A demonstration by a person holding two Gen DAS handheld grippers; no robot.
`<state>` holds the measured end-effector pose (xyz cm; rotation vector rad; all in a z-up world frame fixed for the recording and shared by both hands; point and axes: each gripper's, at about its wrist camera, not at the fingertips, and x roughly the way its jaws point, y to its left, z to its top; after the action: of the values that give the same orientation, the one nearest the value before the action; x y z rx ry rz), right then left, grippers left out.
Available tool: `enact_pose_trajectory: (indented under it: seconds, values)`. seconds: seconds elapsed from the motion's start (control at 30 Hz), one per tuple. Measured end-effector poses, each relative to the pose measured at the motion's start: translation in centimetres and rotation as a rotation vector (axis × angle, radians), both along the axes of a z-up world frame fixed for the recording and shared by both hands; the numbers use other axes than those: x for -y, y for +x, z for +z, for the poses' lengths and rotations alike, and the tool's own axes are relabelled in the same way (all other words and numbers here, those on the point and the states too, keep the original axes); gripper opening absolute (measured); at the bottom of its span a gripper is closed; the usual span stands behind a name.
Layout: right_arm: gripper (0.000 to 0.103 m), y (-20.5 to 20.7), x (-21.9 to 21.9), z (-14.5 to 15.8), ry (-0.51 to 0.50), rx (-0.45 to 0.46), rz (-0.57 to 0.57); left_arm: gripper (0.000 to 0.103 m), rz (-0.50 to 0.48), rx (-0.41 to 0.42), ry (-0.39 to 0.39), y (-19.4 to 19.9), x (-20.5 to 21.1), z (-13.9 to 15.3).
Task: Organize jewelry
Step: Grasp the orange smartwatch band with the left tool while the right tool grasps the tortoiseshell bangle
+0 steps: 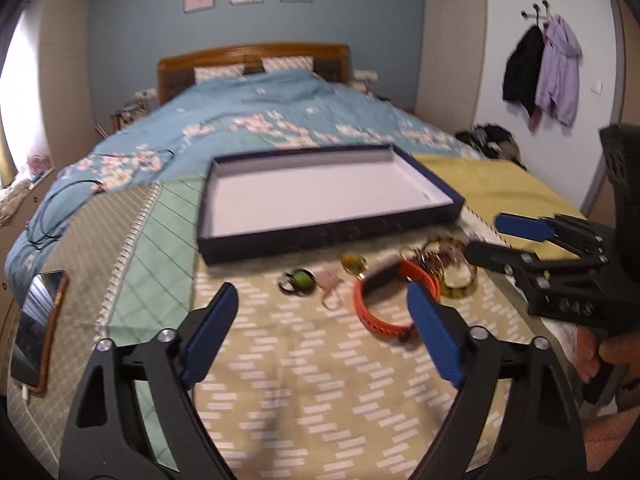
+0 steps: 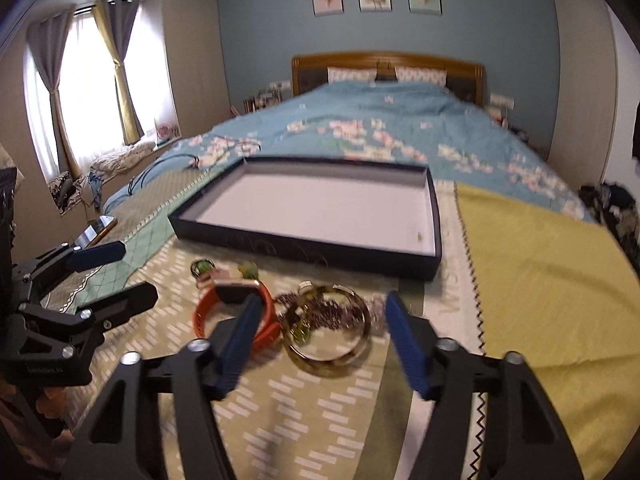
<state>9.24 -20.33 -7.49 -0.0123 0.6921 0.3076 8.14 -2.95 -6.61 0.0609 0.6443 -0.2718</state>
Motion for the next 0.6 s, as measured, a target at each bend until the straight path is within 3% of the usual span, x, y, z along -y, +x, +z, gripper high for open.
enact_pose_trajectory:
  seconds: [0.13, 0.27, 0.53, 0.6]
  values:
    - [0.043, 1.4, 1.1, -1.1, 0.0, -0.084, -0.009, 0.072, -0.038, -0.057, 0.0, 1.3, 0.9, -1.3]
    - [0.028, 2.6, 1.8, -1.8, 0.041, -0.145, 0.003, 0.053, -0.077, -0.143, -0.011, 2.9, 1.8, -2.7]
    - [0.011, 4.0, 2.5, -2.4, 0.073, -0.198, 0.005, 0.033, -0.12, -0.255, -0.047, 4.6, 2.5, -3.7]
    - [0.007, 4.2, 2.9, -2.3, 0.097, -0.202, 0.01, 0.019, -0.126, -0.28, -0.059, 5.1, 2.6, -3.8]
